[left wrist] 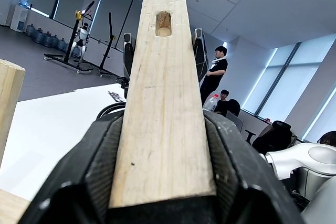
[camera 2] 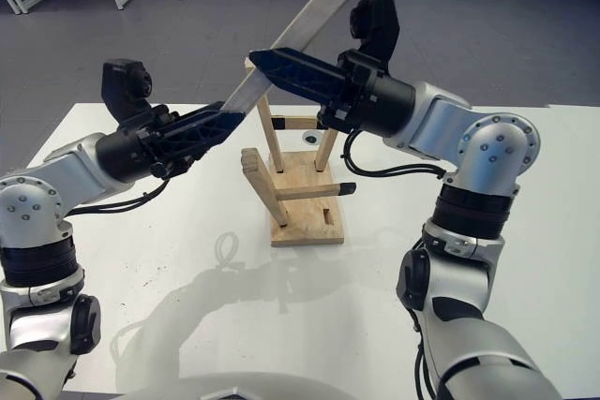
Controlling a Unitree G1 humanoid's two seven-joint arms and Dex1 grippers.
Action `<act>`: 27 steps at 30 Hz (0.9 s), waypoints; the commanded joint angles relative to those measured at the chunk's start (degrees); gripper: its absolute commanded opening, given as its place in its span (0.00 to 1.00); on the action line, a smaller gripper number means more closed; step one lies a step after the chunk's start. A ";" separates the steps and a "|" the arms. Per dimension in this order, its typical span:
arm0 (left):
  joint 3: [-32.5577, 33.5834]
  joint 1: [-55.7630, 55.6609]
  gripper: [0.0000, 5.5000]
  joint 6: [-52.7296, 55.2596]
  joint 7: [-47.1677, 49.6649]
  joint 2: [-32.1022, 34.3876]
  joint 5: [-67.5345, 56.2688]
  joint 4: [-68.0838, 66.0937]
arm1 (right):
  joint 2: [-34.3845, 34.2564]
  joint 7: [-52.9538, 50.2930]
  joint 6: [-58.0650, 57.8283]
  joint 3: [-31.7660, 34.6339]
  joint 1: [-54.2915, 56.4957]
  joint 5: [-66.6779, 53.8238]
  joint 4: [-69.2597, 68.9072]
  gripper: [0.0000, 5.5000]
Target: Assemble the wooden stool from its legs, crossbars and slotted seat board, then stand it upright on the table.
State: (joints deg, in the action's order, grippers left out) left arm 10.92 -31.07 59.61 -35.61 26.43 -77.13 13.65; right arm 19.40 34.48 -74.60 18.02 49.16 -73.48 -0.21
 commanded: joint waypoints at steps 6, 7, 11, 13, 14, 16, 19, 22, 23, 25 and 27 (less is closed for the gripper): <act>4.66 1.18 0.63 -1.30 -0.27 3.28 -0.87 -0.59 | 2.07 -0.30 1.37 -0.73 0.82 0.26 1.26 0.37; 6.36 1.74 0.66 -1.85 -0.03 4.02 -0.81 -0.67 | 2.42 -0.29 1.85 -0.59 1.00 0.72 1.82 0.37; 10.59 6.94 0.78 -4.06 3.37 5.03 0.71 1.09 | 7.12 1.32 5.76 0.72 2.77 4.84 6.30 0.37; 10.04 10.69 0.83 -4.77 6.16 3.86 1.49 3.95 | 12.21 4.13 8.69 1.21 2.85 8.86 9.86 0.37; 9.32 12.09 0.87 -4.99 7.46 3.33 1.79 5.33 | 14.47 5.67 9.94 1.11 2.59 10.75 11.21 0.37; 7.44 14.84 0.93 -5.32 9.72 2.06 2.61 8.00 | 19.20 9.31 12.83 0.53 1.68 15.12 14.03 0.37; 5.26 17.74 1.00 -6.20 12.50 0.45 3.62 10.53 | 25.27 14.50 17.68 -1.49 -1.72 22.04 15.72 0.37; 1.40 19.02 1.00 -7.57 15.49 0.57 10.23 11.47 | 28.68 17.57 21.26 -3.70 -9.28 27.37 11.58 0.37; -0.63 19.65 1.00 -8.14 16.76 0.83 13.92 11.93 | 28.88 17.66 22.47 -4.58 -12.59 29.01 9.29 0.37; -4.98 21.57 1.00 -8.61 17.83 1.82 19.99 13.63 | 28.53 16.78 25.13 -5.84 -18.06 32.29 6.45 0.37; -7.56 23.13 1.00 -7.92 16.59 2.64 21.63 15.73 | 28.44 15.99 27.45 -6.73 -21.12 35.27 5.98 0.37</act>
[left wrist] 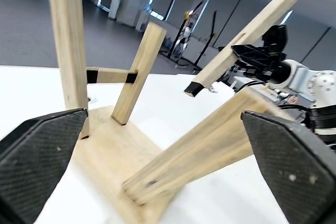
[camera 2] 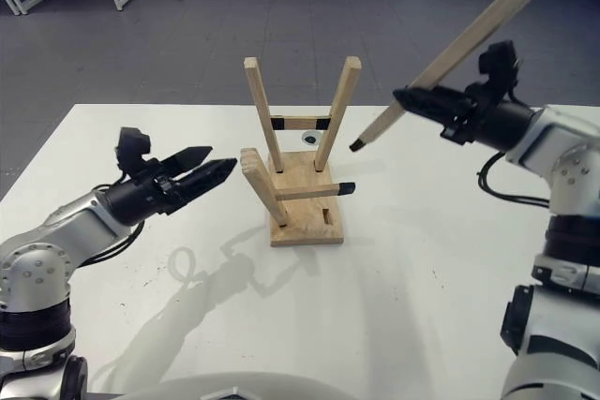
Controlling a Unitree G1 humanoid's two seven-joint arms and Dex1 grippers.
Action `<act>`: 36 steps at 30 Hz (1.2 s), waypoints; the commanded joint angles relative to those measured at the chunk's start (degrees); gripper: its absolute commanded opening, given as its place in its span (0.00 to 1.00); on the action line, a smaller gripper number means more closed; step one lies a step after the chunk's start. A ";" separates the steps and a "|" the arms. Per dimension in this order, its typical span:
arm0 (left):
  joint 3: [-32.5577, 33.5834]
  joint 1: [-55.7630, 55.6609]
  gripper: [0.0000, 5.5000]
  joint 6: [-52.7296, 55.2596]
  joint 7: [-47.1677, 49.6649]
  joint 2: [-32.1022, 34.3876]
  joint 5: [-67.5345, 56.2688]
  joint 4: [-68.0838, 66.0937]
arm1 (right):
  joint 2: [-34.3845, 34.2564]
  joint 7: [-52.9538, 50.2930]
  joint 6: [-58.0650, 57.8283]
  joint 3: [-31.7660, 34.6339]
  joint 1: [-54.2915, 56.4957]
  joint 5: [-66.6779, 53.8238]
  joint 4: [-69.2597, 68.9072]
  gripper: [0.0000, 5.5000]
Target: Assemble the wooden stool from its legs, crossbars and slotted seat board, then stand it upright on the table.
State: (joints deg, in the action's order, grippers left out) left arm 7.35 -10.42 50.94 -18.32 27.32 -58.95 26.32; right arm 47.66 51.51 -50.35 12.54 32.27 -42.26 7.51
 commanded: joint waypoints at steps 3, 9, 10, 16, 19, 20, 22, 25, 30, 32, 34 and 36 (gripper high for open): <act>-6.40 4.24 1.00 1.89 -3.61 4.75 5.85 4.20 | 0.06 -1.86 5.00 -3.05 -6.58 7.68 -2.41 0.37; -16.31 5.44 1.00 -1.95 1.65 12.89 30.71 -6.46 | -4.65 -6.08 3.86 -7.02 -13.35 9.64 -12.24 0.37; -16.21 5.64 1.00 -2.42 2.37 12.11 32.38 -7.07 | -5.54 -7.02 3.66 -7.90 -14.54 9.94 -14.09 0.37; -15.60 5.11 1.00 -2.92 2.32 8.97 36.76 -7.27 | -6.64 -9.63 5.27 -10.75 -19.42 13.74 -17.62 0.37; -14.99 5.25 1.00 -2.89 1.85 8.37 38.10 -7.23 | -6.77 -10.57 5.88 -10.39 -19.05 15.22 -16.40 0.37; -14.85 5.34 1.00 -2.94 1.81 8.13 38.46 -7.26 | -7.10 -10.92 5.82 -10.28 -18.79 15.39 -16.37 0.37; -14.80 5.19 1.00 -3.00 1.70 7.40 39.29 -7.55 | -9.10 -12.39 4.25 -10.28 -18.96 13.94 -18.96 0.37; -14.48 4.76 1.00 -2.99 1.36 6.60 40.34 -8.17 | -13.44 -14.89 -0.25 -9.42 -18.63 8.94 -24.09 0.37; -13.83 3.72 1.00 -3.54 0.87 5.47 41.97 -10.05 | -17.84 -17.93 -5.12 -10.26 -17.55 5.45 -28.97 0.37; -13.70 3.35 1.00 -3.75 0.61 4.96 42.54 -10.59 | -18.90 -18.72 -6.44 -10.59 -17.59 4.23 -30.44 0.37; -13.50 3.06 1.00 -3.84 0.26 4.79 42.89 -10.81 | -17.28 -18.07 -6.26 -10.03 -18.14 4.63 -30.38 0.37; -13.35 3.16 1.00 -3.78 -0.12 4.90 43.12 -10.79 | -15.37 -16.99 -6.15 -8.63 -18.11 4.35 -30.02 0.37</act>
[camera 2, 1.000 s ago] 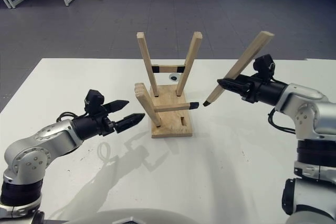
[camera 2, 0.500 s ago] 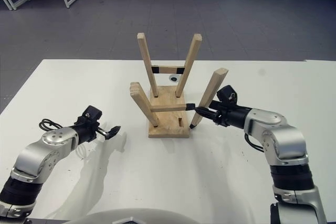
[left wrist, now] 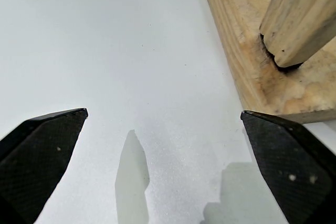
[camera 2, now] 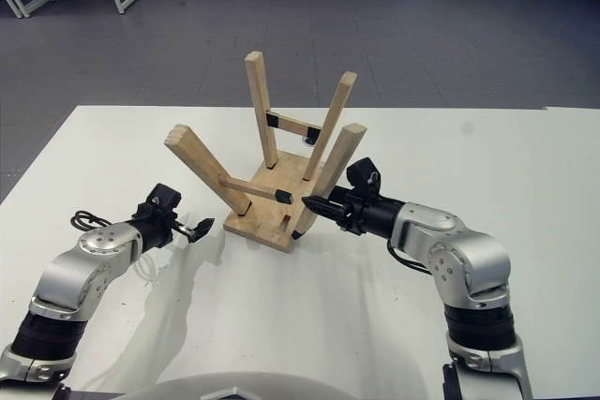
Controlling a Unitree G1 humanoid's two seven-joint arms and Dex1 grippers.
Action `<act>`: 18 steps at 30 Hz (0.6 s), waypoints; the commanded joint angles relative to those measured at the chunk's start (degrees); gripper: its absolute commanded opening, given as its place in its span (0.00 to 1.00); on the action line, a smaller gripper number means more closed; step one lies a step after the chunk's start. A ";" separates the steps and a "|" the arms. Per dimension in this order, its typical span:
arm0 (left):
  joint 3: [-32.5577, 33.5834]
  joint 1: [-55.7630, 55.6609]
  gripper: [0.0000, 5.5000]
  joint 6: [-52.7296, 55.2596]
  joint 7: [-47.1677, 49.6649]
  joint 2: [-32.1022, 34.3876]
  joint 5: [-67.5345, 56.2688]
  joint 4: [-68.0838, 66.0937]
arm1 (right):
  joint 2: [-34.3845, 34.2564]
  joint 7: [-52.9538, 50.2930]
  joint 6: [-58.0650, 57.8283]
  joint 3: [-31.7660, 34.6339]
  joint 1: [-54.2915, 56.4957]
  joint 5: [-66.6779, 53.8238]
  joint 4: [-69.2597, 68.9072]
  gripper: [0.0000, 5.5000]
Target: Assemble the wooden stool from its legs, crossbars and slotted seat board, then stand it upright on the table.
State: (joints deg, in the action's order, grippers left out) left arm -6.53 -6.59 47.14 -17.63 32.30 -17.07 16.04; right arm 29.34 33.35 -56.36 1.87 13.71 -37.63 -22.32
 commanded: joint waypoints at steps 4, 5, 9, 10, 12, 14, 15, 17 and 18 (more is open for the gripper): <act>0.47 -0.19 1.00 0.24 -1.69 -0.21 1.62 -0.46 | 4.21 2.46 -0.52 4.61 3.52 -3.03 -1.18 0.37; 0.38 -0.29 1.00 0.18 -1.96 -0.25 1.70 -0.67 | 3.92 2.54 -0.90 5.35 4.04 -4.39 -2.28 0.37; 0.20 -0.74 1.00 0.03 -3.13 -0.23 2.20 -1.32 | 2.30 4.16 1.47 4.27 1.31 -7.23 -6.42 0.37; 0.14 -0.86 1.00 0.02 -3.39 -0.17 2.29 -1.42 | 1.89 5.53 3.72 3.42 -0.68 -6.99 -7.08 0.37; 0.05 -1.21 1.00 -0.01 -3.97 -0.13 2.63 -1.64 | 2.68 10.00 10.16 1.30 -5.06 -3.97 -6.08 0.37; 0.06 -1.48 1.00 -0.09 -4.42 -0.09 2.97 -1.86 | 3.59 14.67 18.23 -0.05 -7.61 0.21 -2.17 0.37; 0.00 -1.64 1.00 -0.03 -4.62 -0.14 3.15 -1.89 | 3.45 16.41 22.74 -0.81 -8.34 2.67 0.27 0.37; -0.15 -1.86 1.00 0.10 -4.93 -0.27 3.40 -1.88 | 2.19 17.99 29.47 -2.10 -8.66 6.19 4.18 0.37; -0.21 -2.03 1.00 0.11 -5.09 -0.34 3.50 -2.00 | 1.58 18.46 32.22 -2.99 -8.35 7.89 6.07 0.37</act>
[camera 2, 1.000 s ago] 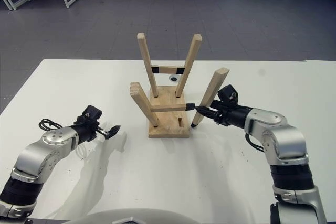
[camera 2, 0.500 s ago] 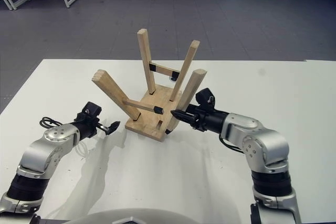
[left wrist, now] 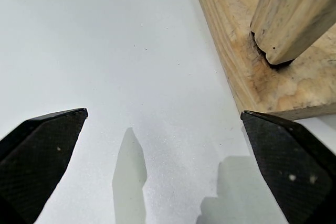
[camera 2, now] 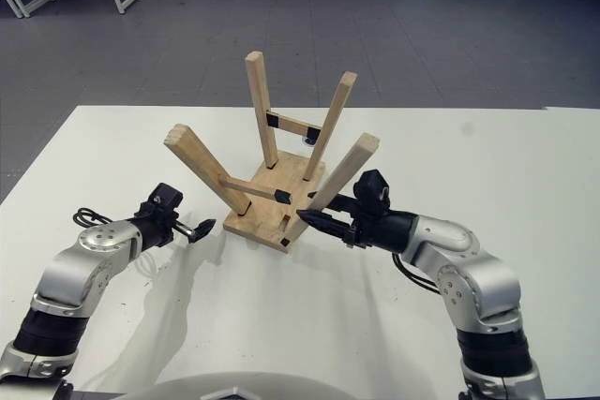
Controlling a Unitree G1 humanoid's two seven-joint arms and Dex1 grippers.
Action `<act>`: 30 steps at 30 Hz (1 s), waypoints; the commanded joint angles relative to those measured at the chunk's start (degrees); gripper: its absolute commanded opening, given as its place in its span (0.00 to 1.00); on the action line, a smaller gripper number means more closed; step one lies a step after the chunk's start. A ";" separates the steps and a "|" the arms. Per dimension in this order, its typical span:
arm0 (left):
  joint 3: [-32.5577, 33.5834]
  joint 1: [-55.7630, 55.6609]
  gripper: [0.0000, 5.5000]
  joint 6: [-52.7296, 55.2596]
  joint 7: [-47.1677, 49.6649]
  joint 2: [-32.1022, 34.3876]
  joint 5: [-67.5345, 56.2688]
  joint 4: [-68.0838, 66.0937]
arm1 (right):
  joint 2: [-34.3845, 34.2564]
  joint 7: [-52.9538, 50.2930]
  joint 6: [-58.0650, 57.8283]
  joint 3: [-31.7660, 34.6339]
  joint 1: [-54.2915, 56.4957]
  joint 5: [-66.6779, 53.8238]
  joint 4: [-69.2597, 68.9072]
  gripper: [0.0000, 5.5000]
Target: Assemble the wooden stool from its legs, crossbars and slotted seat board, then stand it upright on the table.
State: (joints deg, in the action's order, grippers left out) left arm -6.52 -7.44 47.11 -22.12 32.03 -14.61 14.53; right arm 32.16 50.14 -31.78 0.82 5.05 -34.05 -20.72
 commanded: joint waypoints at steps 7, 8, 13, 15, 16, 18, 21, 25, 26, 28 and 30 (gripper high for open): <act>-0.15 -1.83 1.00 -0.03 -1.53 -0.32 1.78 -1.33 | -3.75 2.66 14.92 -5.14 4.25 8.78 10.99 0.37; -0.17 -1.87 1.00 -0.02 -1.61 -0.43 1.89 -1.35 | -4.12 2.42 15.22 -5.23 5.13 8.96 11.55 0.37; -0.46 -1.65 1.00 0.38 -1.76 -0.84 2.27 -0.81 | -5.86 1.92 16.80 -6.09 7.41 10.44 14.12 0.37; -0.45 -1.68 1.00 0.49 -1.89 -0.84 2.34 -0.76 | -6.09 2.19 17.35 -6.92 6.57 11.14 14.63 0.37; -0.43 -1.74 1.00 0.51 -1.98 -0.82 2.42 -0.81 | -6.01 2.35 17.73 -7.18 6.03 11.46 14.83 0.37; -0.28 -1.64 1.00 0.63 -2.04 -0.78 2.48 -0.74 | -5.72 2.66 18.32 -7.34 5.26 12.02 15.29 0.37; -0.18 -1.40 1.00 0.78 -2.12 -0.76 2.59 -0.52 | -5.41 3.08 18.92 -7.59 4.12 12.56 15.16 0.37; -0.28 -1.46 1.00 0.86 -2.23 -0.72 2.68 -0.53 | -5.36 3.53 21.65 -9.82 1.49 14.95 15.70 0.37; -0.32 -1.51 1.00 0.84 -2.29 -0.69 2.70 -0.60 | -5.29 3.65 22.81 -10.53 0.58 15.88 16.27 0.37; -0.29 -1.42 1.00 0.86 -2.39 -0.61 2.78 -0.55 | -5.17 3.68 24.12 -11.29 -0.40 16.75 16.71 0.37; -0.23 -1.29 1.00 0.93 -2.46 -0.67 2.89 -0.38 | -4.90 3.72 24.62 -11.67 -0.23 17.22 17.05 0.37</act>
State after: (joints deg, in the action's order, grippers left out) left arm -6.62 -8.44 47.33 -24.34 31.34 -12.25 13.79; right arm 26.20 52.91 -5.50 -8.38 6.42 -19.37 -5.49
